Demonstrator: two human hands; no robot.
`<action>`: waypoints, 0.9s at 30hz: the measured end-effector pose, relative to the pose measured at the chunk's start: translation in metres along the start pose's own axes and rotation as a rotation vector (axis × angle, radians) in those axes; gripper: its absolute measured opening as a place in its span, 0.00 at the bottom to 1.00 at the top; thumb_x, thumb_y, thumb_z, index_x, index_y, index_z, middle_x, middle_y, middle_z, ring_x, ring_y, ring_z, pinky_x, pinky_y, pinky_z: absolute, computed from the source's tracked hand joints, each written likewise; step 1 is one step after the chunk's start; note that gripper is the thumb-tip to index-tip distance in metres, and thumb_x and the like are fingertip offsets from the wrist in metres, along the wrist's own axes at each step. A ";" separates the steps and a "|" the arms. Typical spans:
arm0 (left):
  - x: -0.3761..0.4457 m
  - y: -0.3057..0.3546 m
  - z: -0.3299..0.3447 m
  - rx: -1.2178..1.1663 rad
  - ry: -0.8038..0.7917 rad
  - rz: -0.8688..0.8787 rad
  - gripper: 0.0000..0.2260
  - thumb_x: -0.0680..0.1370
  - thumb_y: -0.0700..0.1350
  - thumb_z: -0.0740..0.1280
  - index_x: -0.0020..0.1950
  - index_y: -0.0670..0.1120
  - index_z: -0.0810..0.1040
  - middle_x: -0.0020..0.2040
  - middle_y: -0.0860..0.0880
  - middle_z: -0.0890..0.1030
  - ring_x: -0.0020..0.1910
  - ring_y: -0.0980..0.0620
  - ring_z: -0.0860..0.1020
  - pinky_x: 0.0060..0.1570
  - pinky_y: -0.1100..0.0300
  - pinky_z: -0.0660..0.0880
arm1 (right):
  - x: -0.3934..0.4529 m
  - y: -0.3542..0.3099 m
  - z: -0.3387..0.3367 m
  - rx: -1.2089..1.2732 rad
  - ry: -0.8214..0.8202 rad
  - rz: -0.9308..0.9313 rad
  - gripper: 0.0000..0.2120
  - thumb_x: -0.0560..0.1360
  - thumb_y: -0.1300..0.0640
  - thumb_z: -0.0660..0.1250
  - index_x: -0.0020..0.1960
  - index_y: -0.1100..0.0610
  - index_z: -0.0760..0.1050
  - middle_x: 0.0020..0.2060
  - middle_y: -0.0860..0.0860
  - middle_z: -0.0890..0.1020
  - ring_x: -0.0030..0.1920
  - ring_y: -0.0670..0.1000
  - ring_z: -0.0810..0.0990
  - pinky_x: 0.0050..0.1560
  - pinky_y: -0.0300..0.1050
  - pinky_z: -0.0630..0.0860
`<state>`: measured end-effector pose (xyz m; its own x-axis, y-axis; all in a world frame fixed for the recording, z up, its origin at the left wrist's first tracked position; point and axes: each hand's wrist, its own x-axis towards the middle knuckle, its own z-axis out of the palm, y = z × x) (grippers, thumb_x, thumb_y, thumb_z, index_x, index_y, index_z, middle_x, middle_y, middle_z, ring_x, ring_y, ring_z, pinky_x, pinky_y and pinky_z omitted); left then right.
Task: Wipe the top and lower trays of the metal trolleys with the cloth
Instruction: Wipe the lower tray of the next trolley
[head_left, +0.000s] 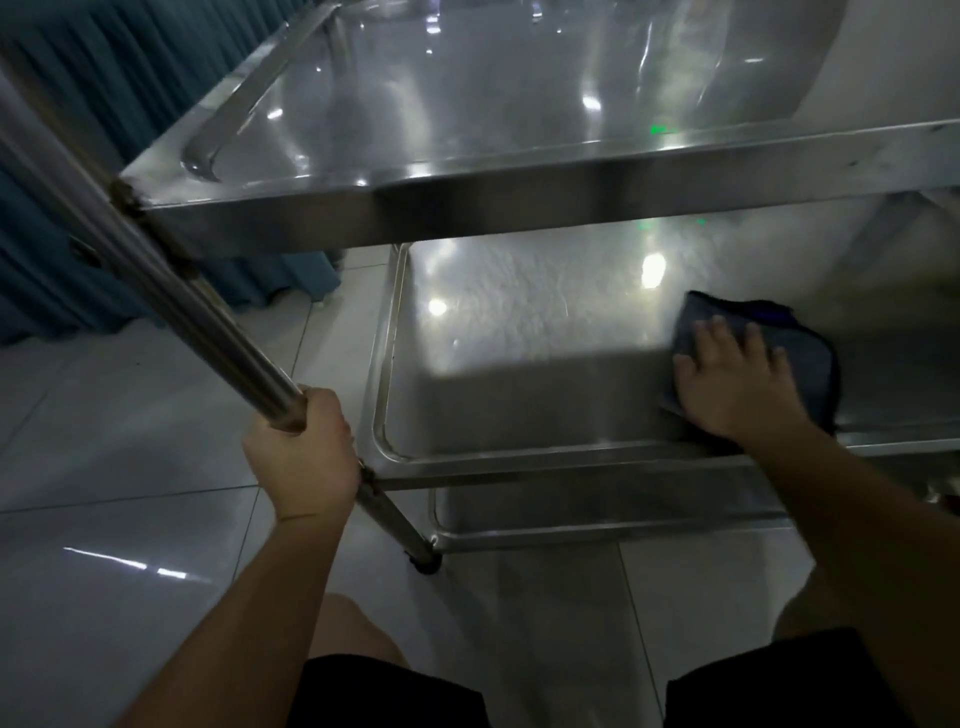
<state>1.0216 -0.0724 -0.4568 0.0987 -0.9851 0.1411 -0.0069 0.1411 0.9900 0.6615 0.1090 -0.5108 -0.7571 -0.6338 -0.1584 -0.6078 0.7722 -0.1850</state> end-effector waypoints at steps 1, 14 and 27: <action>0.001 -0.001 0.000 0.003 0.003 0.000 0.11 0.73 0.50 0.68 0.30 0.60 0.78 0.26 0.55 0.72 0.24 0.55 0.72 0.26 0.62 0.71 | -0.005 -0.028 0.006 -0.013 0.001 -0.063 0.32 0.84 0.38 0.43 0.85 0.49 0.45 0.84 0.48 0.46 0.83 0.59 0.45 0.80 0.63 0.44; -0.004 -0.001 -0.001 0.049 0.002 0.070 0.05 0.77 0.42 0.65 0.41 0.46 0.73 0.30 0.50 0.73 0.29 0.52 0.75 0.30 0.61 0.76 | 0.068 -0.055 0.003 -0.064 0.042 -0.394 0.31 0.84 0.37 0.48 0.83 0.47 0.54 0.84 0.48 0.55 0.82 0.57 0.53 0.79 0.63 0.52; -0.007 0.000 0.000 0.133 0.091 -0.032 0.10 0.74 0.55 0.66 0.43 0.48 0.76 0.30 0.53 0.78 0.32 0.55 0.79 0.33 0.59 0.78 | 0.019 0.044 0.003 -0.062 -0.029 -0.098 0.37 0.79 0.31 0.36 0.84 0.45 0.40 0.84 0.45 0.43 0.83 0.56 0.43 0.80 0.61 0.44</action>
<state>1.0207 -0.0657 -0.4582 0.1910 -0.9749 0.1146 -0.1333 0.0899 0.9870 0.6211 0.1314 -0.5251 -0.6865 -0.7069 -0.1703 -0.6930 0.7070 -0.1412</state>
